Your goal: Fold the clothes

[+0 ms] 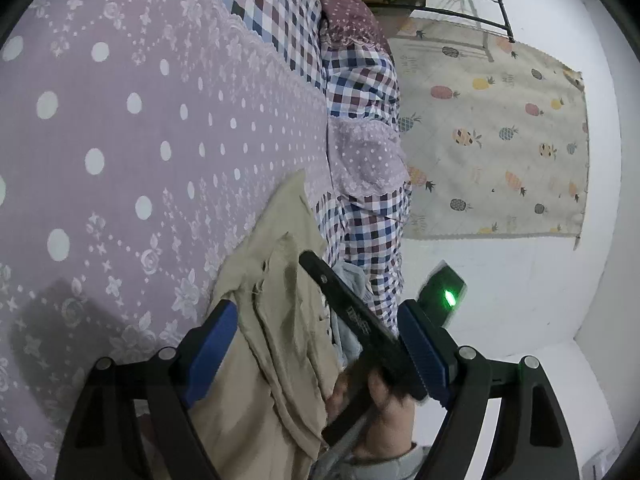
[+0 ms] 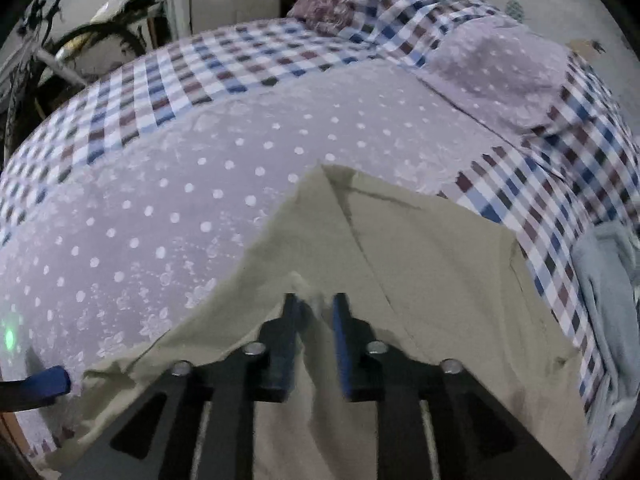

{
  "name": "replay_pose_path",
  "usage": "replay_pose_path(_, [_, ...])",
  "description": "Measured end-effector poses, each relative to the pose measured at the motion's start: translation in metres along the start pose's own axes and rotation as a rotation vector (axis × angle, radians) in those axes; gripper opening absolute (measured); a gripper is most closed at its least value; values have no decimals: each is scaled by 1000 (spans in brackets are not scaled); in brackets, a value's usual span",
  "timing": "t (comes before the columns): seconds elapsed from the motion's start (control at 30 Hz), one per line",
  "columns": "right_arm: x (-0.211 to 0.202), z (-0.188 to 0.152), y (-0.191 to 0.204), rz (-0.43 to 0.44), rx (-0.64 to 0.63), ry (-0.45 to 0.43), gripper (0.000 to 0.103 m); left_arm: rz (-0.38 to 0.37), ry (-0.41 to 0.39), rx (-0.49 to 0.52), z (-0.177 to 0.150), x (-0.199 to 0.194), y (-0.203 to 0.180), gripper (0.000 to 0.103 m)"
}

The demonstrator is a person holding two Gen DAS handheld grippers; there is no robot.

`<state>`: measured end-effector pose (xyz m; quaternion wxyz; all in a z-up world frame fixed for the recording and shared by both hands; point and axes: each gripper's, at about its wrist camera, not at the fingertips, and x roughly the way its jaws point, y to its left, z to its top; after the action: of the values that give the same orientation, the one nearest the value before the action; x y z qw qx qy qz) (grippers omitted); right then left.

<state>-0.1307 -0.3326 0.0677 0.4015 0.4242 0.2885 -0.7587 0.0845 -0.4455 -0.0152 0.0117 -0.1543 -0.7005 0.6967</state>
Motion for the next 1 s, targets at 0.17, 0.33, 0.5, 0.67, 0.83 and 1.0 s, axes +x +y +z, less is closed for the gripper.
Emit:
replay_pose_path(0.17, [-13, -28, 26, 87, -81, -1, 41, 0, 4, 2, 1, 4, 0, 85])
replay_pose_path(0.33, [-3, -50, 49, 87, -157, 36, 39, 0, 8, 4, 3, 8, -1, 85])
replay_pose_path(0.5, [-6, -51, 50, 80, -135, 2, 3, -3, 20, 12, 2, 14, -2, 85])
replay_pose_path(0.67, [-8, -46, 58, 176, -116, 11, 3, -1, 40, 29, -3, 19, -5, 85])
replay_pose_path(0.83, [-20, -60, 58, 230, -90, 28, 14, 2, 46, 65, -7, 22, -12, 85])
replay_pose_path(1.0, [-96, -124, -4, 162, 84, -105, 54, -6, 88, 129, -15, 32, -23, 85])
